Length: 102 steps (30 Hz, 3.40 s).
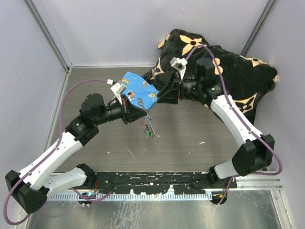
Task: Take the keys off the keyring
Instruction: Remove the key from the keyring.
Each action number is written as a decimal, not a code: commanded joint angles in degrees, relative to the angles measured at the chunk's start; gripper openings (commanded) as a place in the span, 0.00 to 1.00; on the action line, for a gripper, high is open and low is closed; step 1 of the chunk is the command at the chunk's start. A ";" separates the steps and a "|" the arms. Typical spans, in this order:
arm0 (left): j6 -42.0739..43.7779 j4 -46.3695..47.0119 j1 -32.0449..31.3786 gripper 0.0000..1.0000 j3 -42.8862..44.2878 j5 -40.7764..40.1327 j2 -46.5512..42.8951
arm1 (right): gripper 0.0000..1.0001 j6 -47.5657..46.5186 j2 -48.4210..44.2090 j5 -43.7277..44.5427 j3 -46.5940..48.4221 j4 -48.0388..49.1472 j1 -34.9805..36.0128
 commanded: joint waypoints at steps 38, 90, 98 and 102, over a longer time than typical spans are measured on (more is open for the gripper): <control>27.96 -35.02 -1.57 0.00 24.48 7.81 7.44 | 0.40 -42.58 1.59 6.18 8.59 -30.88 14.48; 5.96 -2.78 -1.96 0.43 -3.18 -2.32 -9.89 | 0.01 -33.55 1.33 2.88 6.31 -25.02 13.15; 4.93 7.45 -2.04 0.36 -8.49 -2.94 -8.64 | 0.01 -32.95 1.15 2.43 6.03 -24.52 13.09; 4.94 7.98 -2.00 0.31 -8.31 -3.54 -7.96 | 0.01 -32.78 1.23 2.31 6.00 -24.34 13.02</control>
